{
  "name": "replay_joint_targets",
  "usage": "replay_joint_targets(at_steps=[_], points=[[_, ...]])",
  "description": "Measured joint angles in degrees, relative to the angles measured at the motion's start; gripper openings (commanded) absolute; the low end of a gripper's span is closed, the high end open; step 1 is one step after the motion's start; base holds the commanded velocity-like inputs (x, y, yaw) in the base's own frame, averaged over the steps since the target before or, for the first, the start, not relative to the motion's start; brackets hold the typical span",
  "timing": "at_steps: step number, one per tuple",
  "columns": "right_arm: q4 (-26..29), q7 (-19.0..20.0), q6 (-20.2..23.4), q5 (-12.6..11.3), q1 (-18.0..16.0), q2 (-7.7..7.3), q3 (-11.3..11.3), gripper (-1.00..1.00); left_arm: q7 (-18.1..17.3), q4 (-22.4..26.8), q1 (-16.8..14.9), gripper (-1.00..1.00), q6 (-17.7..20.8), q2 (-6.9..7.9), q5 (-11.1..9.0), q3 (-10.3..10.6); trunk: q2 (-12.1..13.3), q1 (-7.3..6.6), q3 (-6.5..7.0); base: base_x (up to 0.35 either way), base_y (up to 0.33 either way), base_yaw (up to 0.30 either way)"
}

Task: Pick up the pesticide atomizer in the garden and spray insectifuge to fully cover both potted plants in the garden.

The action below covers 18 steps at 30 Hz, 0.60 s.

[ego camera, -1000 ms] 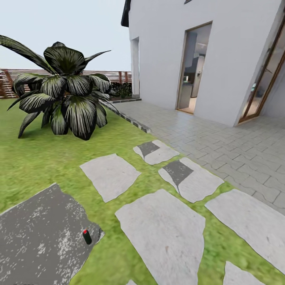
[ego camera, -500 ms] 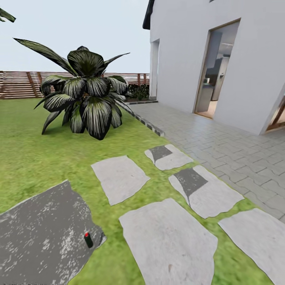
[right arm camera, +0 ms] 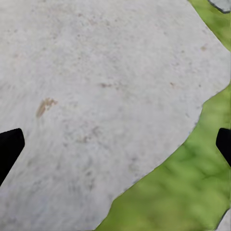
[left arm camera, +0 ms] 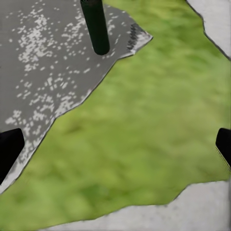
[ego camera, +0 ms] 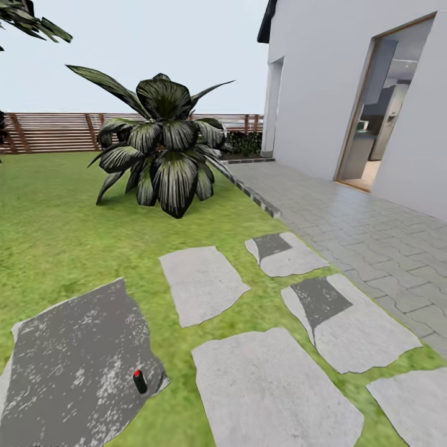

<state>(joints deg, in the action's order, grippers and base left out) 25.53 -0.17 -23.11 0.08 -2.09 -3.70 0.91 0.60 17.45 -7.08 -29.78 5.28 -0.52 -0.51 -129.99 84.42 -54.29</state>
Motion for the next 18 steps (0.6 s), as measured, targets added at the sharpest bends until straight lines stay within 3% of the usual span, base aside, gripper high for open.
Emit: replay_joint_targets(at_steps=[18], points=[[0.00, -0.01, 0.02, 0.00, 0.00, 0.00, 0.00, 1.00, 0.04, 0.00, 0.00, 1.00, -0.02, 0.00, -0.03, 0.00, 0.00, 0.00, 0.00, 0.201, -0.225, 0.277]])
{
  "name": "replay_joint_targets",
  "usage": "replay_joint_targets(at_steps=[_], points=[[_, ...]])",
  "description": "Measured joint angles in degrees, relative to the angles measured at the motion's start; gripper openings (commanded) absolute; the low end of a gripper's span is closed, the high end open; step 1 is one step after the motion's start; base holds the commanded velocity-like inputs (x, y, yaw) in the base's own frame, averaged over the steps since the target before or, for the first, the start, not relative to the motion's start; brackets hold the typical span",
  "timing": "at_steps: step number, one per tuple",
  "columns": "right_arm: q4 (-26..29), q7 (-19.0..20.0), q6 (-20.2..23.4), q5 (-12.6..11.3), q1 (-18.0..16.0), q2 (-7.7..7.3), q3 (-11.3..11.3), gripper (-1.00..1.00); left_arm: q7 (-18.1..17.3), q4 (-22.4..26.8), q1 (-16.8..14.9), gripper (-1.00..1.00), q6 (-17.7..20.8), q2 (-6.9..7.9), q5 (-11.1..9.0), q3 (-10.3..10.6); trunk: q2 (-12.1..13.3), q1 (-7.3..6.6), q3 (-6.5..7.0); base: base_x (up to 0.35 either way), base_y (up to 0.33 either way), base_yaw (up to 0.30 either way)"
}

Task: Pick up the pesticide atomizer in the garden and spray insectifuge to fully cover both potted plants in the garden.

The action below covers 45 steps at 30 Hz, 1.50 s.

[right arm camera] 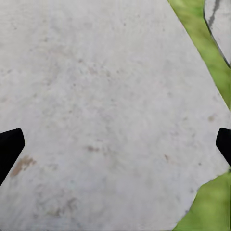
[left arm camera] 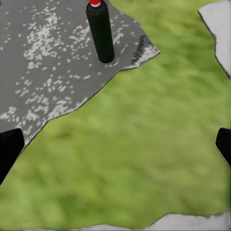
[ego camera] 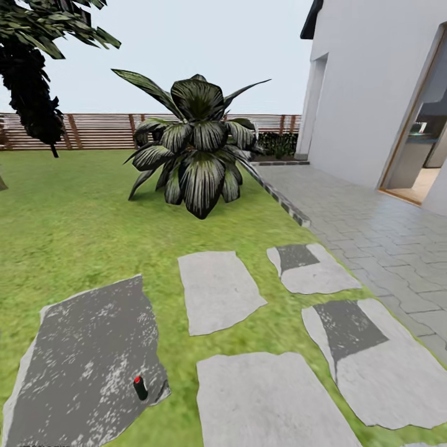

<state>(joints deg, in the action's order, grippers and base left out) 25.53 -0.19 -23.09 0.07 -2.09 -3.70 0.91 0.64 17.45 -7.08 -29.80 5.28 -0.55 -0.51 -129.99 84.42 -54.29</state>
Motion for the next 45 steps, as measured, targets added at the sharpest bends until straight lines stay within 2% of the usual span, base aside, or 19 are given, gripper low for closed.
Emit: replay_joint_targets(at_steps=[45], points=[[0.00, -0.01, 0.06, 0.00, 0.00, 0.00, 0.00, 1.00, 0.00, 0.00, 0.00, 1.00, 0.02, 0.00, -0.02, 0.00, 0.00, 0.00, 0.00, 0.168, -0.239, 0.277]])
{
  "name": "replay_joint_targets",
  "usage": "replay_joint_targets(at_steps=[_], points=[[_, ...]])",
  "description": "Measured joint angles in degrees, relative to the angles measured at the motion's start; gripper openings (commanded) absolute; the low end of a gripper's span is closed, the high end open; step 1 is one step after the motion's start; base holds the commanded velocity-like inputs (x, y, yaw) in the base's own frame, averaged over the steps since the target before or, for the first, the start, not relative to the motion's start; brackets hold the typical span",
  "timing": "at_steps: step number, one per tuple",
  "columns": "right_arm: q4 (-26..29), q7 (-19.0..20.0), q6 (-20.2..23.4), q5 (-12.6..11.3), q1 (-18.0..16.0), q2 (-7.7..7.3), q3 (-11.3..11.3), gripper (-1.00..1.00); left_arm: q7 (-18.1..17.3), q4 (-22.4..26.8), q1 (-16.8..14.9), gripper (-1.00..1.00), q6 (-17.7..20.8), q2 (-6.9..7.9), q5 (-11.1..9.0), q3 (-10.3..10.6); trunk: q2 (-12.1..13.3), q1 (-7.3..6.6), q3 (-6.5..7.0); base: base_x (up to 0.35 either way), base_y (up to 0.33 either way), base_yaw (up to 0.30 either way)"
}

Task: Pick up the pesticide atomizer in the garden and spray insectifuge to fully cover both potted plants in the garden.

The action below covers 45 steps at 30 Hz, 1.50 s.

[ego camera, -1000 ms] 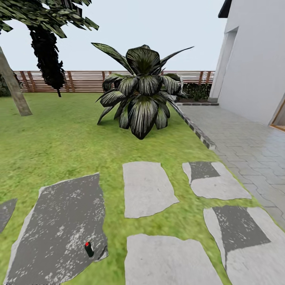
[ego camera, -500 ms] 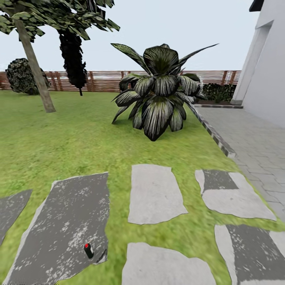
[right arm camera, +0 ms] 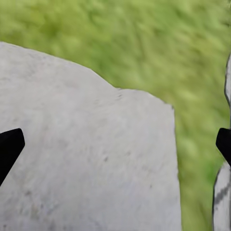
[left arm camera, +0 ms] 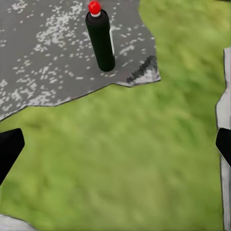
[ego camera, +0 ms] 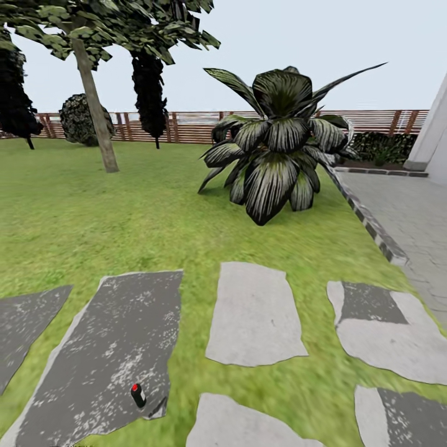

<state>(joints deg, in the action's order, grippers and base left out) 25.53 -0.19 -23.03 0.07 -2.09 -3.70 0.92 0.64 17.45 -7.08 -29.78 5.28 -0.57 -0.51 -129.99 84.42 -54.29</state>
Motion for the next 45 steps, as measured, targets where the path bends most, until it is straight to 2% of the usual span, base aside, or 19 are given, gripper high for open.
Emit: replay_joint_targets(at_steps=[24, 28, 31, 45], points=[[-0.01, 0.01, -0.02, 0.00, 0.00, 0.00, -0.01, 1.00, 0.18, 0.09, 0.00, 1.00, 0.04, 0.13, -0.09, -0.17, 0.00, 0.00, 0.00, 0.164, -0.232, 0.277], [-0.01, 0.00, -0.03, 0.00, 0.00, 0.00, -0.01, 1.00, 0.32, 0.10, 0.00, 1.00, -0.09, 0.23, -0.60, -1.46, 0.00, 0.00, 0.00, 0.140, -0.107, 0.277], [-0.02, 0.00, -0.03, 0.00, -0.01, 0.00, -0.02, 1.00, 0.31, 0.10, 0.00, 1.00, -0.22, 0.26, -1.33, -3.50, 0.00, 0.01, 0.00, 0.037, -0.026, 0.277], [-0.01, 0.01, -0.07, 0.00, 0.00, 0.00, -0.01, 1.00, 0.22, 0.10, 0.00, 1.00, -0.19, 0.18, -1.44, -4.18, 0.00, 0.00, 0.00, 0.051, -0.035, 0.275]])
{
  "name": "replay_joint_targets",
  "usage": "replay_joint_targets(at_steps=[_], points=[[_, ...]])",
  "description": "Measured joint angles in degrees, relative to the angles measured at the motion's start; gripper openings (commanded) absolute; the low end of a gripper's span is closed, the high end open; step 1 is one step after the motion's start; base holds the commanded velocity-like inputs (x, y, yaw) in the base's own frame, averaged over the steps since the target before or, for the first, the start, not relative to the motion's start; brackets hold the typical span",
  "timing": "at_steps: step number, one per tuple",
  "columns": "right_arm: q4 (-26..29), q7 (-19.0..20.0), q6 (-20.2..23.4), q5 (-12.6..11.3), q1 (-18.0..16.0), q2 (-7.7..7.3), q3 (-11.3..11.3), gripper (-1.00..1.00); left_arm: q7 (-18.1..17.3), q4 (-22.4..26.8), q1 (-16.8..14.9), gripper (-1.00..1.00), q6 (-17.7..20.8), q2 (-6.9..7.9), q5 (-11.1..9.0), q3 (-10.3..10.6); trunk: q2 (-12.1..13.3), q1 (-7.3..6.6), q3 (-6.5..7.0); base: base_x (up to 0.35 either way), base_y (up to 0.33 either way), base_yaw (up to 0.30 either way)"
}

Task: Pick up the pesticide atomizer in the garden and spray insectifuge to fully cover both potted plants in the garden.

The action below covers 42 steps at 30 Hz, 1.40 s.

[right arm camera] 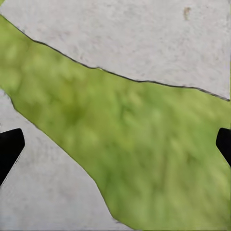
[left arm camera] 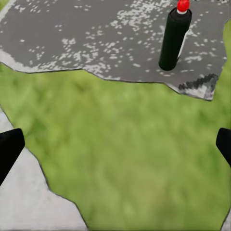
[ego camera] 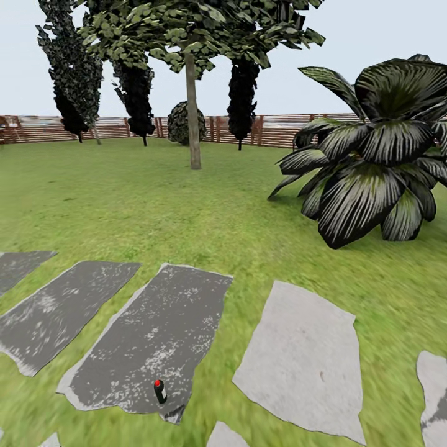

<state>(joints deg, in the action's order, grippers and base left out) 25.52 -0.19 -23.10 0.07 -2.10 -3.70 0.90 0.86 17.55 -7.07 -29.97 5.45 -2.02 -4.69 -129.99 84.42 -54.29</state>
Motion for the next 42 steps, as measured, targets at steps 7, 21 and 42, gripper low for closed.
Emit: replay_joint_targets(at_steps=[7, 21, 42], points=[[0.19, 0.41, 0.06, 0.13, 0.02, -0.01, -0.08, 1.00, 0.00, -0.03, -0.02, 1.00, 0.01, -0.08, 0.01, 0.02, 0.00, -0.01, 0.00, 0.228, -0.166, 0.070], [0.08, 0.38, 0.04, 0.23, 0.02, -0.08, -0.10, 1.00, 0.00, -0.02, -0.02, 1.00, 0.01, -0.05, -0.06, -0.07, 0.00, 0.02, 0.00, 0.084, -0.223, 0.002], [0.35, 0.04, -0.02, 0.05, 0.01, 1.56, -0.10, 1.00, -0.07, 0.06, -0.01, 1.00, -0.01, 0.04, -0.10, -0.18, 0.00, 0.01, 0.00, 0.088, -0.059, 0.058]])
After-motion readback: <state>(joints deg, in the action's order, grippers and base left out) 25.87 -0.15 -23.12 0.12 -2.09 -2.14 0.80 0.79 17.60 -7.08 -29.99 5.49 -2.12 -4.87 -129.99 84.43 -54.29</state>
